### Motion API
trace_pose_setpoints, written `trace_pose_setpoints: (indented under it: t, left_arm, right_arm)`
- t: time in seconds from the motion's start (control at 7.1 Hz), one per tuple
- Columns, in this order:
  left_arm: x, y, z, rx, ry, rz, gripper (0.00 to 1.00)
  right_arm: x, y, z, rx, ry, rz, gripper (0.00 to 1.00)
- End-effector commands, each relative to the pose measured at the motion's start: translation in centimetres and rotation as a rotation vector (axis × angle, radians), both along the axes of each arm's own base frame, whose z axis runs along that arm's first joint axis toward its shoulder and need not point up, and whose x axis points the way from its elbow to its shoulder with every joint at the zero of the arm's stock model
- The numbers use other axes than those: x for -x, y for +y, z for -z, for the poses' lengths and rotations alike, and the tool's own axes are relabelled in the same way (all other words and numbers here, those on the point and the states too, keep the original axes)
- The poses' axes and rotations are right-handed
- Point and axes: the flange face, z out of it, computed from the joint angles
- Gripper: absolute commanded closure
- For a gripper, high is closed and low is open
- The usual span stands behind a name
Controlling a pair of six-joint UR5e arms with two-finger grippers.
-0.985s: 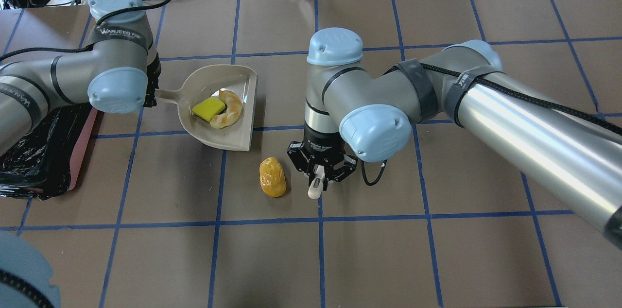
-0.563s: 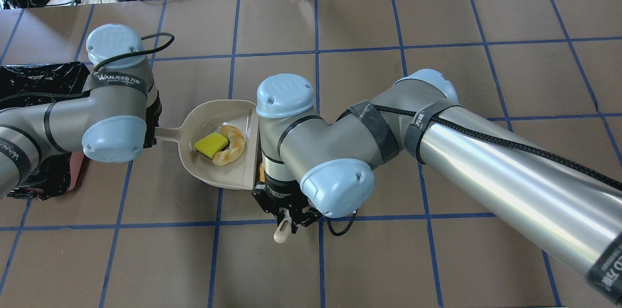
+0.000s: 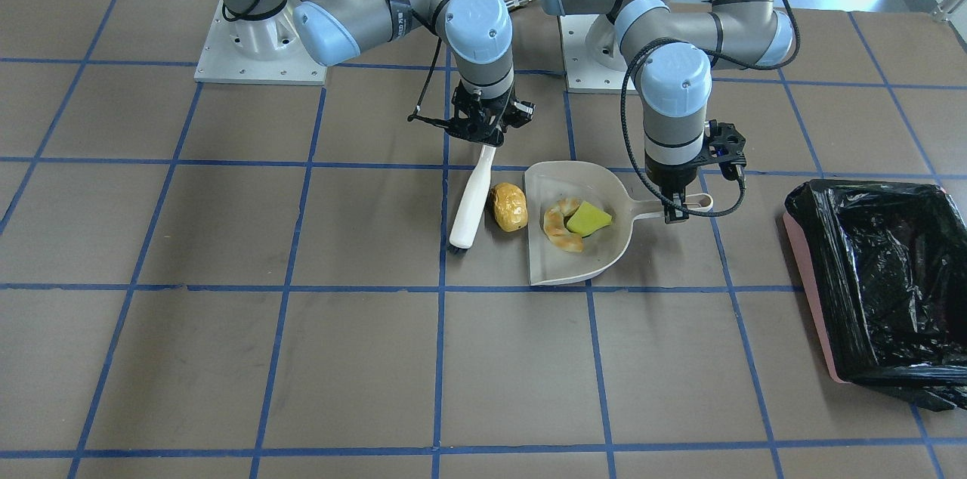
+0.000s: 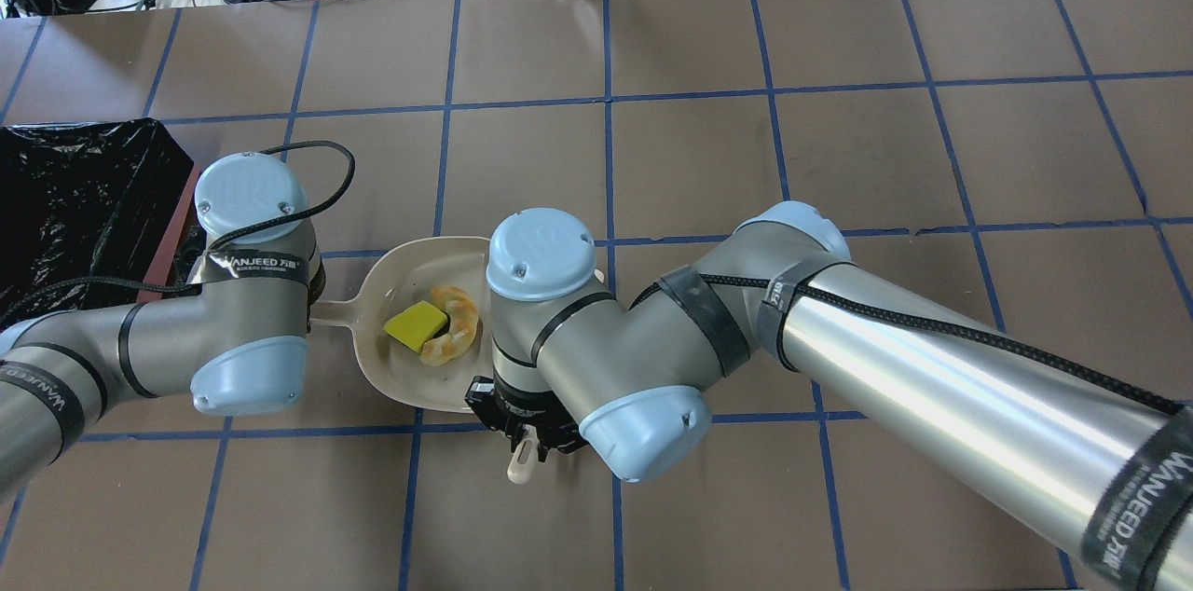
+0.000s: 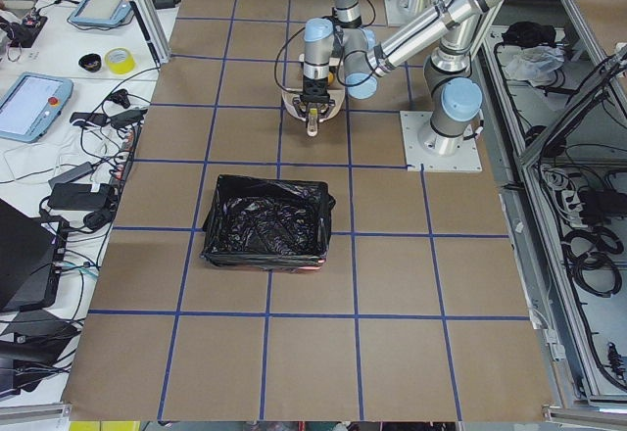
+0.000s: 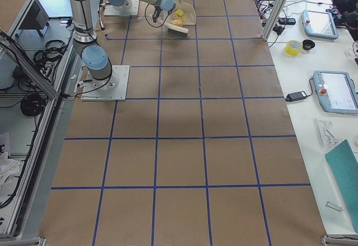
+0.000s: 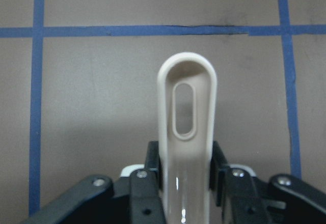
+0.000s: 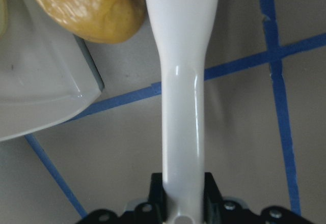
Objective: Sweep and dump trash into bin
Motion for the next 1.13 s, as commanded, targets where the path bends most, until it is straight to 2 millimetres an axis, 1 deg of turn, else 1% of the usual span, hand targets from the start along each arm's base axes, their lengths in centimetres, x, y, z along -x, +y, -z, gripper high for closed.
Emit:
trace_pose_setpoints:
  t: [0.0,0.14,0.28,0.42,0.56,0.7,0.84,0.99]
  left_arm:
    - [0.3,0.1,-0.3,0.014,-0.011,0.004,1.00]
    - [0.3,0.0,-0.5,0.018,-0.012,0.006,1.00]
    - [0.2,-0.1,-0.6,0.021,-0.014,0.005,1.00]
    - [0.2,-0.4,-0.9,0.030,-0.013,0.003,1.00]
    - [0.2,-0.5,-1.0,0.031,-0.013,0.003,1.00]
    - [0.2,-0.5,-1.0,0.033,-0.011,0.003,1.00]
    - [0.3,-0.5,-1.0,0.034,-0.007,0.003,1.00]
    - [0.4,-0.6,-0.8,0.032,0.003,0.003,1.00]
  right_arm:
    - [-1.1,-1.7,1.7,0.136,-0.089,-0.192,1.00]
    - [-1.5,-2.3,2.1,0.182,-0.132,-0.280,1.00]
    - [-2.4,-2.5,1.9,0.175,-0.208,-0.303,1.00]
    - [-3.3,-3.1,1.4,0.184,-0.257,-0.284,1.00]
    - [-3.1,-4.0,0.8,0.176,-0.272,-0.250,1.00]
    - [-2.7,-4.5,0.9,0.166,-0.258,-0.203,1.00]
    - [-1.2,-5.5,0.9,0.167,-0.202,-0.212,1.00]
    - [0.8,-7.7,0.6,0.192,-0.126,-0.205,1.00]
